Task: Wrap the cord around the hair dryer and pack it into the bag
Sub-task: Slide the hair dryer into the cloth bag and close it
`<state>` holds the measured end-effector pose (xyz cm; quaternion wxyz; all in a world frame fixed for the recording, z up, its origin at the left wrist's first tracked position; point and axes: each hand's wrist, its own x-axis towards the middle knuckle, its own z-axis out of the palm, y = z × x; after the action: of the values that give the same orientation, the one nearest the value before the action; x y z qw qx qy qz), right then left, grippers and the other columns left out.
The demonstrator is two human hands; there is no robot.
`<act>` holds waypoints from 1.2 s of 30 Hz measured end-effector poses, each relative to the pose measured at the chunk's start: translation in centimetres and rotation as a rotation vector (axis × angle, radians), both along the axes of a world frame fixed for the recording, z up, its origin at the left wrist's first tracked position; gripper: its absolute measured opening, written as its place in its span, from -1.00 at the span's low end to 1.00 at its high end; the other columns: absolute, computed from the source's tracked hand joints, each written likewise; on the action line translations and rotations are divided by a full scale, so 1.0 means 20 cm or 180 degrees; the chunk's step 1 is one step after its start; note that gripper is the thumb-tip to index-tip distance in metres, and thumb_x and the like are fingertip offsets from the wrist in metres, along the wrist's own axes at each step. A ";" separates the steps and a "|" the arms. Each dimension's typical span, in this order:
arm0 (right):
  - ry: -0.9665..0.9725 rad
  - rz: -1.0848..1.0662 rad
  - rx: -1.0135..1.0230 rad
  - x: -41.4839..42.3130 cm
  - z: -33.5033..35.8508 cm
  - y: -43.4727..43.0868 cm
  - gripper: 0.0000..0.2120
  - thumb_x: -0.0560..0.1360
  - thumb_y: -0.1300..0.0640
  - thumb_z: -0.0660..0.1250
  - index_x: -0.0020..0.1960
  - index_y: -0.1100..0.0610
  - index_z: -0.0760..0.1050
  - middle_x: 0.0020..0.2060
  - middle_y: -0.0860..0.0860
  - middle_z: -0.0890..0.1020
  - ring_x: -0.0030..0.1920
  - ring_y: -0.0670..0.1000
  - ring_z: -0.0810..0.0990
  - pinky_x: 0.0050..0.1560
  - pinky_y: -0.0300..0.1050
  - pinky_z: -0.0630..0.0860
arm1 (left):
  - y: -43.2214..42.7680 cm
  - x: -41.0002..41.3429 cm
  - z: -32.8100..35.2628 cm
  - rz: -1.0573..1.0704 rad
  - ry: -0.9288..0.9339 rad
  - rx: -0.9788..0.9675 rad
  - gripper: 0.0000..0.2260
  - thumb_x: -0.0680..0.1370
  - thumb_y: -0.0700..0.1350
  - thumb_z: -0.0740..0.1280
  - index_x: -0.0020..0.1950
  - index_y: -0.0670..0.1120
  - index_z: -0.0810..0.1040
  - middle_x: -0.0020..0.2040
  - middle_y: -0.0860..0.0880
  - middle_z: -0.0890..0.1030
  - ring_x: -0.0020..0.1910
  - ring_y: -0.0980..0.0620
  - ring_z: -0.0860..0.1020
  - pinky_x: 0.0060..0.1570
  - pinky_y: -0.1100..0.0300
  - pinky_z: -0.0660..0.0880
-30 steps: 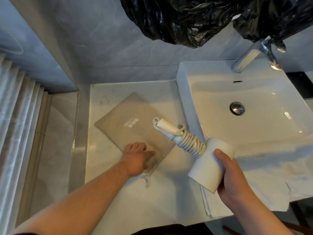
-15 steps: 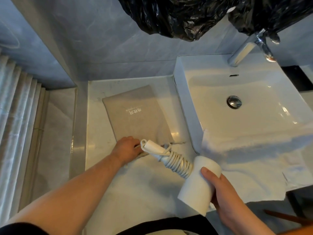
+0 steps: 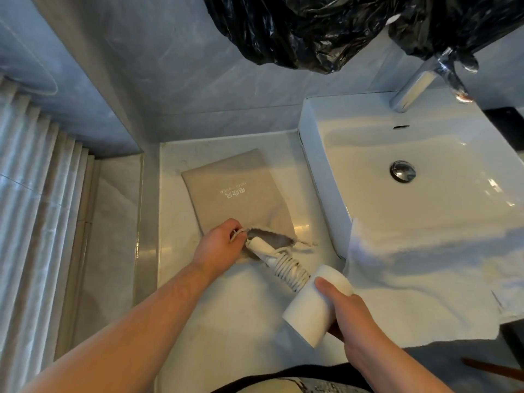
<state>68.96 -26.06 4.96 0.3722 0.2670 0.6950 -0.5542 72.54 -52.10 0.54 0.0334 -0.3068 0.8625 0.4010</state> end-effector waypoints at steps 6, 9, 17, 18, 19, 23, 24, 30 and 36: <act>-0.0135 -0.0173 -0.0109 -0.02 -0.08 -0.15 -0.44 0.30 -0.03 0.54 0.18 0.20 0.46 0.02 0.19 0.63 -0.01 0.17 0.65 -0.15 0.03 0.64 | 0.04 0.01 0.00 -0.0547 0.0212 -0.0373 -0.89 0.57 -0.03 0.32 -0.05 -0.03 0.59 -0.12 0.02 0.60 -0.12 0.00 0.53 -0.17 0.19 0.38; -0.0189 -0.0147 -0.0073 -0.01 -0.14 -0.24 -0.32 0.21 -0.10 0.56 0.20 0.21 0.45 0.02 0.18 0.63 -0.02 0.16 0.65 -0.20 0.01 0.65 | 0.06 0.01 -0.01 -0.0666 0.0160 -0.0321 -0.87 0.58 -0.02 0.32 -0.01 -0.02 0.62 -0.09 0.02 0.61 -0.09 0.04 0.53 -0.14 0.22 0.35; -0.0323 -0.0209 -0.0332 -0.08 -0.25 -0.44 -0.46 0.28 -0.04 0.55 0.14 0.20 0.50 -0.01 0.16 0.65 -0.01 0.13 0.64 -0.05 0.08 0.65 | 0.04 0.02 -0.03 -0.0872 0.0012 -0.0138 -0.86 0.56 -0.02 0.36 0.05 0.01 0.67 -0.08 0.07 0.59 -0.03 0.07 0.55 -0.03 0.24 0.41; -0.0323 -0.0223 -0.0343 -0.08 -0.26 -0.46 -0.46 0.28 -0.05 0.55 0.13 0.19 0.50 -0.01 0.16 0.65 -0.01 0.13 0.65 -0.02 0.10 0.65 | 0.04 0.04 -0.04 -0.0829 -0.0001 -0.0090 -0.86 0.56 -0.02 0.36 0.05 0.01 0.67 -0.08 0.07 0.59 -0.03 0.07 0.55 -0.01 0.22 0.43; -0.0321 -0.0216 -0.0333 -0.09 -0.28 -0.47 -0.46 0.27 -0.06 0.55 0.12 0.19 0.50 -0.01 0.16 0.65 -0.01 0.13 0.65 0.01 0.13 0.64 | 0.03 0.05 -0.05 -0.0761 -0.0026 -0.0050 -0.85 0.56 -0.01 0.36 0.06 0.02 0.67 -0.07 0.07 0.59 -0.02 0.07 0.55 0.00 0.21 0.44; -0.0432 -0.0043 -0.0465 -0.11 -0.30 -0.49 -0.42 0.24 -0.11 0.54 0.14 0.18 0.52 0.01 0.14 0.67 0.02 0.11 0.66 0.07 0.11 0.62 | 0.05 0.08 -0.07 -0.0630 -0.0028 -0.0033 -0.85 0.57 -0.02 0.35 0.07 0.03 0.68 -0.06 0.06 0.59 -0.02 0.08 0.55 -0.02 0.27 0.41; -0.0505 0.0033 -0.0516 -0.12 -0.31 -0.48 -0.42 0.25 -0.12 0.53 0.14 0.17 0.53 0.01 0.13 0.68 0.03 0.10 0.66 0.07 0.09 0.62 | 0.05 0.09 -0.08 -0.0649 0.0003 -0.0036 -0.85 0.57 -0.03 0.35 0.07 0.03 0.68 -0.06 0.05 0.59 -0.01 0.07 0.55 -0.02 0.28 0.40; 0.0340 0.0977 0.0492 -0.27 -0.29 -0.30 -0.49 0.26 -0.23 0.35 0.03 0.13 0.56 -0.17 0.06 0.55 -0.15 0.09 0.56 0.00 0.11 0.56 | 0.18 0.23 -0.09 0.0605 -0.0081 -0.0038 -0.54 0.43 0.07 0.47 0.28 -0.05 0.56 0.07 0.00 0.48 0.13 -0.05 0.50 0.19 0.08 0.46; 0.1344 0.3942 0.0767 -0.47 -0.22 -0.32 0.02 0.28 0.02 0.48 0.55 -0.15 -0.07 0.56 -0.02 -0.04 0.54 0.03 0.05 0.41 -0.12 0.16 | 0.36 0.34 -0.11 0.0946 -0.0587 0.1131 0.10 0.21 0.06 0.64 0.58 0.14 0.03 0.35 0.08 0.25 0.32 0.03 0.41 0.35 0.07 0.41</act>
<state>59.57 -32.36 0.59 0.4452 -0.2561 0.8351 -0.1968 79.25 -44.94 -1.57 0.1061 -0.4549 0.7172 0.5171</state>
